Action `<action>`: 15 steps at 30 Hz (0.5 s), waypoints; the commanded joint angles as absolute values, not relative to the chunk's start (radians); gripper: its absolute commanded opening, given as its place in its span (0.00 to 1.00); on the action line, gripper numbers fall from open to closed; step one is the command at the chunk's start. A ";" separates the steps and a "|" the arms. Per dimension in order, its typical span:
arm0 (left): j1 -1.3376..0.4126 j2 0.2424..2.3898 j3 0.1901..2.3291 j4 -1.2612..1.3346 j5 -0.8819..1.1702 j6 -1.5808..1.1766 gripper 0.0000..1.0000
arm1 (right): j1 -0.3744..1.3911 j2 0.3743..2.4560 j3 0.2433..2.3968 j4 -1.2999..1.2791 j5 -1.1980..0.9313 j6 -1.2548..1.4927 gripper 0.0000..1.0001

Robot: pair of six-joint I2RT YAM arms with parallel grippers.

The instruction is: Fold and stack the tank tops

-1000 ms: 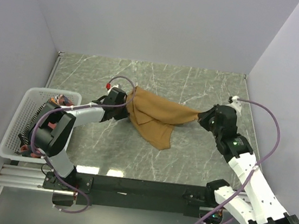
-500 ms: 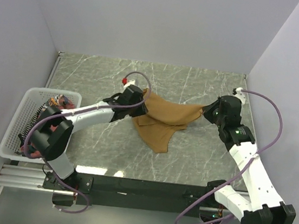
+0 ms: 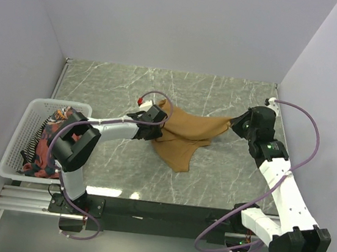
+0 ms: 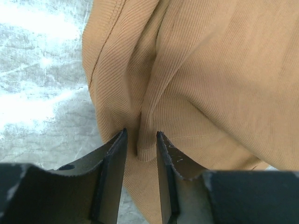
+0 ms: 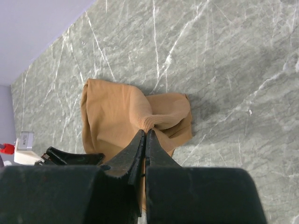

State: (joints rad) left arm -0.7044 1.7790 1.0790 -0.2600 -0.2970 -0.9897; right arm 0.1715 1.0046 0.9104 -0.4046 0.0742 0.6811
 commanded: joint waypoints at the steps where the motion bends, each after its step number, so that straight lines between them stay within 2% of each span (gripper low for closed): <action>1: -0.710 1.793 1.101 -0.249 -0.316 -1.003 0.37 | 0.156 1.000 0.922 -0.351 0.057 0.663 0.00; 8: -0.710 1.796 1.075 -0.184 -0.287 -0.996 0.33 | 0.146 0.996 0.911 -0.348 0.048 0.660 0.00; 15: -0.710 1.793 1.091 -0.167 -0.273 -0.973 0.17 | 0.135 0.996 0.908 -0.347 0.043 0.655 0.00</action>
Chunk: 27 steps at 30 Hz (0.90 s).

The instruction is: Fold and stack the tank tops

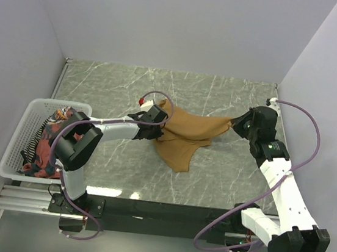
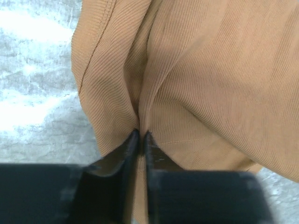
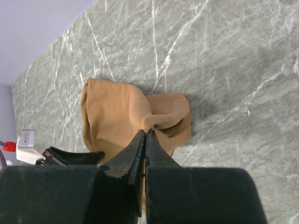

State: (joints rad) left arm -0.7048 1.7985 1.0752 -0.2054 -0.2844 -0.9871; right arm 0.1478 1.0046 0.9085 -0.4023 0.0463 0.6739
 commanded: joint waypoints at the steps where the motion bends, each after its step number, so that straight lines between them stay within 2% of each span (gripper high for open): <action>1: -0.710 1.793 1.091 -0.169 -0.275 -0.971 0.11 | 0.135 0.996 0.908 -0.348 0.041 0.653 0.00; 4: -0.710 1.764 1.089 -0.175 -0.279 -0.963 0.01 | 0.127 0.994 0.916 -0.354 0.038 0.649 0.00; 11: -0.695 1.611 1.137 -0.251 -0.299 -0.920 0.01 | 0.097 0.993 0.953 -0.377 0.031 0.638 0.00; 23: -0.583 1.349 1.167 -0.333 -0.201 -0.902 0.01 | 0.046 0.997 1.034 -0.419 0.003 0.634 0.00; 27: -0.575 1.296 1.086 -0.356 -0.210 -0.905 0.01 | 0.043 0.983 1.020 -0.420 -0.018 0.624 0.00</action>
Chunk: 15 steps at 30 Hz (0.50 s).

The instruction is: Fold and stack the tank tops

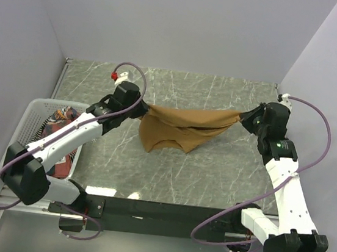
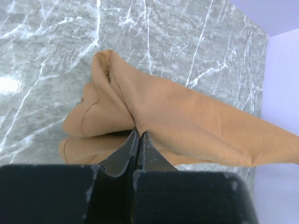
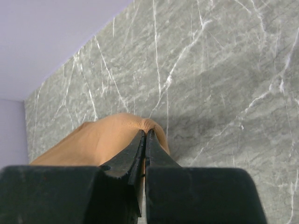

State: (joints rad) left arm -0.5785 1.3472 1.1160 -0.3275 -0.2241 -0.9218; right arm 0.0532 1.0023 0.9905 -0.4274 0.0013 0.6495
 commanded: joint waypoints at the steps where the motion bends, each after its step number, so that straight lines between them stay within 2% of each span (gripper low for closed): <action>1: -0.569 1.290 1.062 -0.342 -0.213 -0.908 0.02 | 0.043 0.982 1.011 -0.419 -0.018 0.626 0.00; 3: -0.558 1.290 0.984 -0.321 -0.178 -0.919 0.04 | 0.043 0.980 0.971 -0.399 -0.029 0.629 0.00; 6: -0.552 1.308 0.898 -0.244 -0.106 -0.925 0.11 | 0.041 0.997 0.911 -0.367 -0.040 0.634 0.00; 7: -0.552 1.316 0.881 -0.226 -0.085 -0.925 0.20 | 0.041 1.014 0.891 -0.362 -0.040 0.632 0.00; 9: -0.552 1.328 0.847 -0.180 -0.058 -0.920 0.30 | 0.040 1.028 0.879 -0.348 -0.034 0.627 0.00; 10: -0.552 1.330 0.832 -0.167 -0.051 -0.919 0.39 | 0.037 1.043 0.873 -0.345 -0.032 0.626 0.00; 12: -0.552 1.338 0.818 -0.144 -0.035 -0.913 0.47 | 0.028 1.066 0.874 -0.342 -0.022 0.618 0.00; 15: -0.555 1.350 0.802 -0.109 -0.009 -0.914 0.47 | 0.015 1.089 0.873 -0.334 -0.018 0.615 0.00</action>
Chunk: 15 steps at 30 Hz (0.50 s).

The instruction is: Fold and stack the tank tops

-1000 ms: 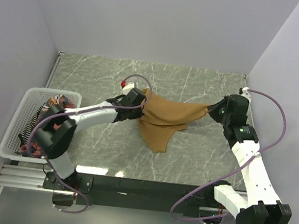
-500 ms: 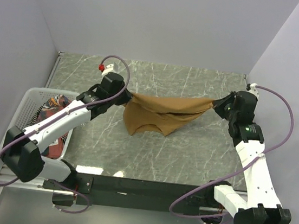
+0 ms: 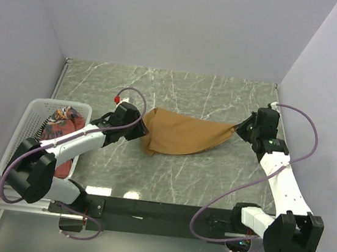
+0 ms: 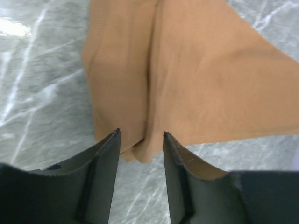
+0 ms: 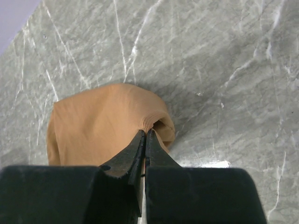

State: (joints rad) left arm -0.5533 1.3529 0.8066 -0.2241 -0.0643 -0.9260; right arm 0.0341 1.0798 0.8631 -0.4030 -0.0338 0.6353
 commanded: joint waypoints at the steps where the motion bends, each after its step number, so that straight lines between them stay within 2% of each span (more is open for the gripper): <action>1: -0.558 1.357 0.793 -0.101 -0.008 -0.919 0.42 | 0.008 1.095 0.870 -0.331 -0.031 0.615 0.00; 3: -0.580 1.382 0.792 -0.086 0.006 -0.922 0.38 | 0.005 1.104 0.867 -0.321 -0.034 0.617 0.00; 9: -0.667 1.443 0.807 -0.094 -0.046 -0.943 0.35 | 0.005 1.109 0.848 -0.308 -0.037 0.617 0.00; 15: -0.729 1.477 0.831 -0.179 -0.190 -0.965 0.37 | 0.005 1.103 0.830 -0.304 -0.043 0.612 0.00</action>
